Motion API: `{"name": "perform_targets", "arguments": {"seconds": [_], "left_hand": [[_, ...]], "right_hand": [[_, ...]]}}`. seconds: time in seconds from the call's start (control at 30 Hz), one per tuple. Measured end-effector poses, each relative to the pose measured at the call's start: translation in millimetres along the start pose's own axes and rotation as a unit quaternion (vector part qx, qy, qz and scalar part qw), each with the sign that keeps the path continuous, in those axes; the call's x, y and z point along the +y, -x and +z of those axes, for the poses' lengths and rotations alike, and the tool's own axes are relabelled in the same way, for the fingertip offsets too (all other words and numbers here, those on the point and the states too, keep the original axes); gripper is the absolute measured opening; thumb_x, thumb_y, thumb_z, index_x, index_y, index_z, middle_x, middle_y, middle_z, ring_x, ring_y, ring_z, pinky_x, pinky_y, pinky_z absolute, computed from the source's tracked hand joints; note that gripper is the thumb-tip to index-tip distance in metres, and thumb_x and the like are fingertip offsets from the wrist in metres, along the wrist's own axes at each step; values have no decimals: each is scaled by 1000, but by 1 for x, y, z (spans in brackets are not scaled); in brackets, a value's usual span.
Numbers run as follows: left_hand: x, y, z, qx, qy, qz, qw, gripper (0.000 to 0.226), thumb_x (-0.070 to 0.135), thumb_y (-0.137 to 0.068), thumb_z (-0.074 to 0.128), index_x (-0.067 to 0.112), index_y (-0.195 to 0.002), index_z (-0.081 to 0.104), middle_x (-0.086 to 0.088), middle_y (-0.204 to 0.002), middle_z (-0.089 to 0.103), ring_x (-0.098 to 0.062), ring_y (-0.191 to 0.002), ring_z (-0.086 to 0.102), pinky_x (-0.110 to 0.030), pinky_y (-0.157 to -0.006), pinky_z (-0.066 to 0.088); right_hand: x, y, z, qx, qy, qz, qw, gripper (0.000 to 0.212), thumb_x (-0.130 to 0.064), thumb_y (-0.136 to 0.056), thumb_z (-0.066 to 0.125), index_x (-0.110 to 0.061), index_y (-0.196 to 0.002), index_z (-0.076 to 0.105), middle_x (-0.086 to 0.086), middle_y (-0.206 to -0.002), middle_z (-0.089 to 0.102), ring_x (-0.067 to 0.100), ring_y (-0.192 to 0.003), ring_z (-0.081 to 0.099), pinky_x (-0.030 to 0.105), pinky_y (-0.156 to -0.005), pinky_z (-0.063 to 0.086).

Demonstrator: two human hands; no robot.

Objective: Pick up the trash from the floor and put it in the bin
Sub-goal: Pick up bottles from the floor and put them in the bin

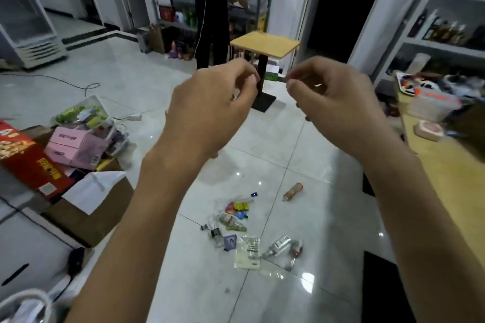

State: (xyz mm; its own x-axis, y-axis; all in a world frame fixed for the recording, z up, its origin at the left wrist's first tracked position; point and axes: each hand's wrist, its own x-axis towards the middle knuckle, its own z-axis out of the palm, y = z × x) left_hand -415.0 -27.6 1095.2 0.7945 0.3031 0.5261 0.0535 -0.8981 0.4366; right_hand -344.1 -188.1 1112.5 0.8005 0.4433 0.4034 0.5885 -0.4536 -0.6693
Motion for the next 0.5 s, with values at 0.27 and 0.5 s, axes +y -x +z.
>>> {"name": "perform_targets", "arguments": {"seconds": [0.27,0.5], "left_hand": [[-85,-57,109,-38,46,-24,998,20,37,-100,45,37,-109,62,20,-88,60,-3,-76,60,-32,-69,53],[-207,-99,244,-92,30,-46,994,20,36,-99,44,38,-109,61,24,-84,56,-1,-72,53,-18,-61,39]], "right_hand": [[100,-74,77,-54,46,54,996,15,-33,-94,56,-31,-106,65,-16,-94,65,4,-74,62,26,-70,54],[219,-136,202,-85,70,139,984,14,-33,-90,56,-32,-102,64,-17,-94,65,7,-73,65,28,-65,51]]}}
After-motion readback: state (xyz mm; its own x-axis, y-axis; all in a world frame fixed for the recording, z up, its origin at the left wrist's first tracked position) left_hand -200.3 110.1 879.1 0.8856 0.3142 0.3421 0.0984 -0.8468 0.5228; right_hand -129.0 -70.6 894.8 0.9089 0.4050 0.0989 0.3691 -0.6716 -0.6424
